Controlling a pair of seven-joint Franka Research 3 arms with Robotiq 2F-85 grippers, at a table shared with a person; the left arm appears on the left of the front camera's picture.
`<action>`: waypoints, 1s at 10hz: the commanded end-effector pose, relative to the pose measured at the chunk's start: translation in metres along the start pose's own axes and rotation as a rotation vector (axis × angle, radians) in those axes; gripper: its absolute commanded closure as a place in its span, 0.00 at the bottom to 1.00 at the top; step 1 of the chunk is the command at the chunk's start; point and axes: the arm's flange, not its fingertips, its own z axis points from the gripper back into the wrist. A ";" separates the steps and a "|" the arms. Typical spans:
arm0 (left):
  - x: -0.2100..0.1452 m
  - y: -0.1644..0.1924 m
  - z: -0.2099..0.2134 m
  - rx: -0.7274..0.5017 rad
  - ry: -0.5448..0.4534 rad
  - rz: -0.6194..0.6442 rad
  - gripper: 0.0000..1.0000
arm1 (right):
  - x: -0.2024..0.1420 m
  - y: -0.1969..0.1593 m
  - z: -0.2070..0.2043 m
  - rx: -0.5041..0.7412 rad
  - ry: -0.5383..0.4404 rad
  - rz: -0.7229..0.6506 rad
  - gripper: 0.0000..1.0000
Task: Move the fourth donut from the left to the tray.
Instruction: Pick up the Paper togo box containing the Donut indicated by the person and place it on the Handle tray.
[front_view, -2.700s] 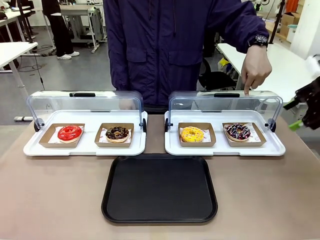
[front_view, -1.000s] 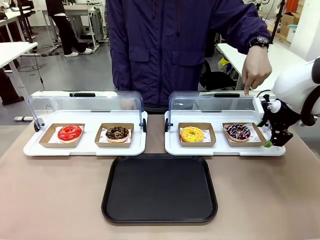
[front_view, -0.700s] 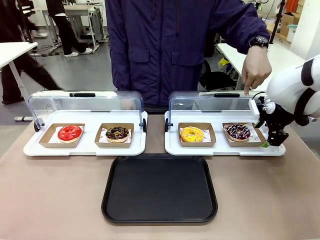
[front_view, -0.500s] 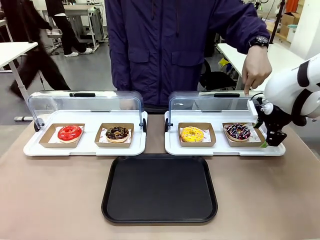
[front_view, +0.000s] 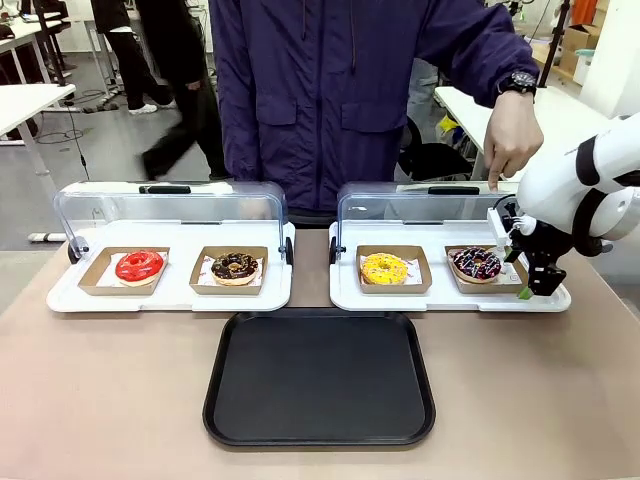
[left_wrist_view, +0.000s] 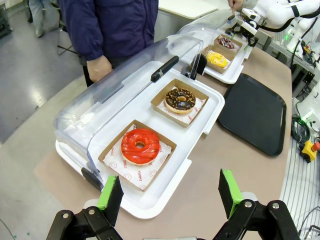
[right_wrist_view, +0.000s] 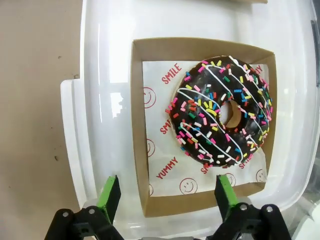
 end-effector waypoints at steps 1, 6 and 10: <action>0.002 -0.001 0.001 -0.002 -0.008 -0.007 0.00 | 0.002 -0.009 0.000 -0.009 0.035 -0.013 0.00; 0.002 -0.001 0.001 -0.002 -0.008 -0.007 0.00 | -0.001 -0.010 0.000 0.022 0.053 -0.026 1.00; 0.002 -0.001 0.001 -0.002 -0.008 -0.007 0.00 | -0.002 -0.011 -0.004 0.045 0.062 -0.026 1.00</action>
